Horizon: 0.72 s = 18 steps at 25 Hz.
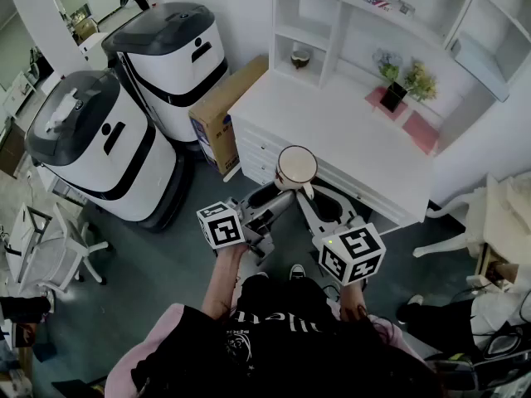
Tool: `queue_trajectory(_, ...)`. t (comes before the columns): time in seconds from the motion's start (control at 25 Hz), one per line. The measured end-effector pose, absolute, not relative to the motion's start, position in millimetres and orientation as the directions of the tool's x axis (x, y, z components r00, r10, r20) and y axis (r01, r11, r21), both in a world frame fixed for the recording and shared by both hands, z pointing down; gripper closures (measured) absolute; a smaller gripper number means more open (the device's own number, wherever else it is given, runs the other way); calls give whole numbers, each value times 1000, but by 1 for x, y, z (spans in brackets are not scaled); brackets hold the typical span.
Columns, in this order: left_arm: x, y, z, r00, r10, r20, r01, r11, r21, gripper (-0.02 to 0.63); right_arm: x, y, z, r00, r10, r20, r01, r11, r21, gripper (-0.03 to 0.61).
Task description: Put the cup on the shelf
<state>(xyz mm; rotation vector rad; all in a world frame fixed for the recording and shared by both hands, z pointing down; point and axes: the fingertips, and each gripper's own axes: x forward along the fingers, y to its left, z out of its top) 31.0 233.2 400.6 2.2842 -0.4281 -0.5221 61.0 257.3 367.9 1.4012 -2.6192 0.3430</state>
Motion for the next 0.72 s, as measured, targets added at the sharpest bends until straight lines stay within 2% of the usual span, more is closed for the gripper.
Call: queue_trajectory(0.72,-15,246,410,850,-471,-235,-160,-656,737,325,17,269,378,-567,-789,237,-824,547,-150,491)
